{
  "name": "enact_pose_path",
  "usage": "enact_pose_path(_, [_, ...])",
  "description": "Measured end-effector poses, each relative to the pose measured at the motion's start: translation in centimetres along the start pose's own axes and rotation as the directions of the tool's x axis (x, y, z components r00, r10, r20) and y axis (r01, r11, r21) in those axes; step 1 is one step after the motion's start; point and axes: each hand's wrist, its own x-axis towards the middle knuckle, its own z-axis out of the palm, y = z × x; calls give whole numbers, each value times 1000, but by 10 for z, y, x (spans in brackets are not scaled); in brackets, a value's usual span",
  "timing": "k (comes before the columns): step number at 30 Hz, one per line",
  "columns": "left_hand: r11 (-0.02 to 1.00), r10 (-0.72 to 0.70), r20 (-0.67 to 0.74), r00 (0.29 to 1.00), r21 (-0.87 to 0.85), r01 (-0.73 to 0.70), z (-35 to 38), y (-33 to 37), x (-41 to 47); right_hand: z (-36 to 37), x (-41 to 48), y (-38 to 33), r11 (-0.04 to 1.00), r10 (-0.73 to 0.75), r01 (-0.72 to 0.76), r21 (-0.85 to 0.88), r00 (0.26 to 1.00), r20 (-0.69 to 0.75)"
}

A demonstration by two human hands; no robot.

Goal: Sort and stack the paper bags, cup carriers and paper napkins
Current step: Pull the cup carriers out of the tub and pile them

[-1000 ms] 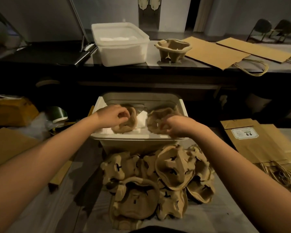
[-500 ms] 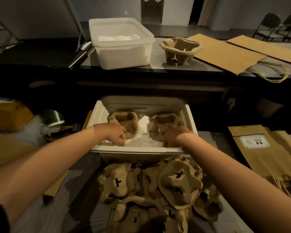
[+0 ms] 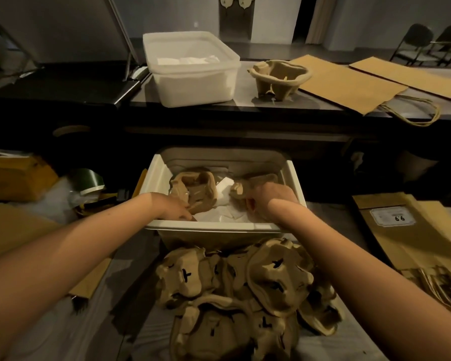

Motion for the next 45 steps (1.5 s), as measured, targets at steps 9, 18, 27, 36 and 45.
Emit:
enact_pose_path(9, [970, -241, 27, 970, 38, 240, 2, 15, 4, 3, -9, 10, 992, 6, 9, 129, 993, -118])
enact_pose_path(18, [977, -201, -11, 980, 75, 201, -1, 13, -6, 5, -12, 11, 984, -30, 75, 161, 964, -266])
enact_pose_path(27, [992, 123, -525, 842, 51, -113, -30, -5, -39, 5, -14, 13, 978, -52, 118, 173, 937, -346])
enact_pose_path(36, [832, -290, -799, 527, -483, -273, -33, 10, -66, -5, -35, 17, 762, 252, 156, 629, 823, -509])
enact_pose_path(45, [510, -261, -859, 440, -510, -693, -55, 46, -99, -27, -71, 58, 370, 607, 326, 870, 624, -492])
